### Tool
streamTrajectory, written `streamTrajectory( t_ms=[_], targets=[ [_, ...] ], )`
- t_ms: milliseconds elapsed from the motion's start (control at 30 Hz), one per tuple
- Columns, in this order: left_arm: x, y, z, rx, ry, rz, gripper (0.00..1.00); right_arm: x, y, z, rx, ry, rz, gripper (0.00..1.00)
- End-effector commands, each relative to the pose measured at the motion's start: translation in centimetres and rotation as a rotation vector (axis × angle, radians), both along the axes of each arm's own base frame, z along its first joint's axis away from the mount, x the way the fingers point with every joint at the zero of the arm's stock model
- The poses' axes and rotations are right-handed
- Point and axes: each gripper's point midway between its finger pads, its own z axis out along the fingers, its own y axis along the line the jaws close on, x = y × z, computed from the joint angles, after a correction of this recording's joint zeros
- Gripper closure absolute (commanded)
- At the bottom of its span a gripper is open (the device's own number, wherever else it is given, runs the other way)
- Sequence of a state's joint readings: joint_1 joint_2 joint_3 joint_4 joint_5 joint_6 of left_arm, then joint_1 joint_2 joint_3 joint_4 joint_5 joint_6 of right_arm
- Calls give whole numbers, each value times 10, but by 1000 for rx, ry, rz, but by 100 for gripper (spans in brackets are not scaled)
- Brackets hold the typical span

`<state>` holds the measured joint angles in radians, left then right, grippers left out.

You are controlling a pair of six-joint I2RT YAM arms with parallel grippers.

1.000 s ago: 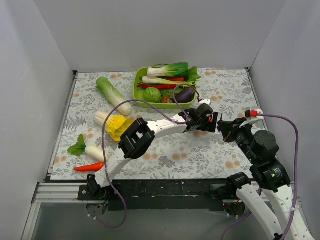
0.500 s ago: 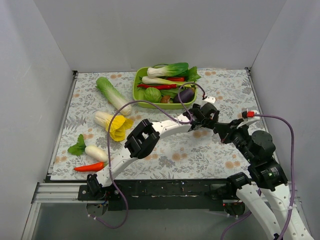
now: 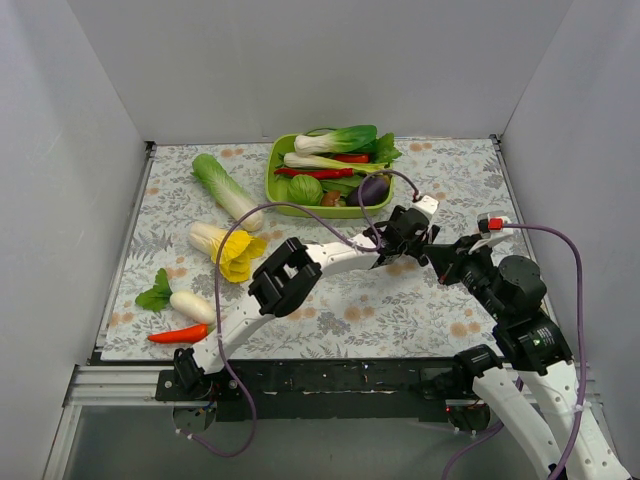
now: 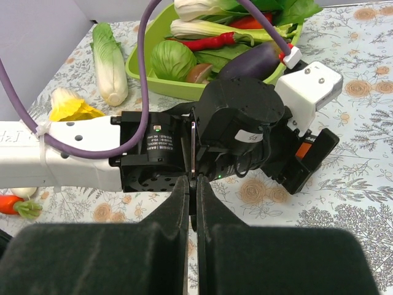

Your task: Unlock with the key

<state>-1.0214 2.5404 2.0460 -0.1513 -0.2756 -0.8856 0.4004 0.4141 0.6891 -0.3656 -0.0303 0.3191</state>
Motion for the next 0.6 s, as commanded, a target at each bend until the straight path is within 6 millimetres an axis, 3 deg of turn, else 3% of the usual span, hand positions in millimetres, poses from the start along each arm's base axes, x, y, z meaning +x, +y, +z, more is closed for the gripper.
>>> streamTrajectory(
  t_ms=[0,67,100,367,467,500,567],
  targets=[
    [-36,64,-77,276,96,-56,27,3,4,11,32,-42,8,99],
    [-32,78,-64,309,45,-39,27,4,5,10,34,-41,12,99],
    [-36,92,-73,344,49,-30,27,5,6,8,33,-36,17,99],
    [-24,130,-48,392,-29,106,24,6,11,9,35,-30,38,99],
    [-26,126,-38,328,4,108,22,6,9,9,34,-29,30,99],
    [-28,117,-26,277,6,87,19,5,9,9,34,-31,29,99],
    [-38,101,-23,206,45,17,18,4,8,7,36,-28,28,99]
  ],
)
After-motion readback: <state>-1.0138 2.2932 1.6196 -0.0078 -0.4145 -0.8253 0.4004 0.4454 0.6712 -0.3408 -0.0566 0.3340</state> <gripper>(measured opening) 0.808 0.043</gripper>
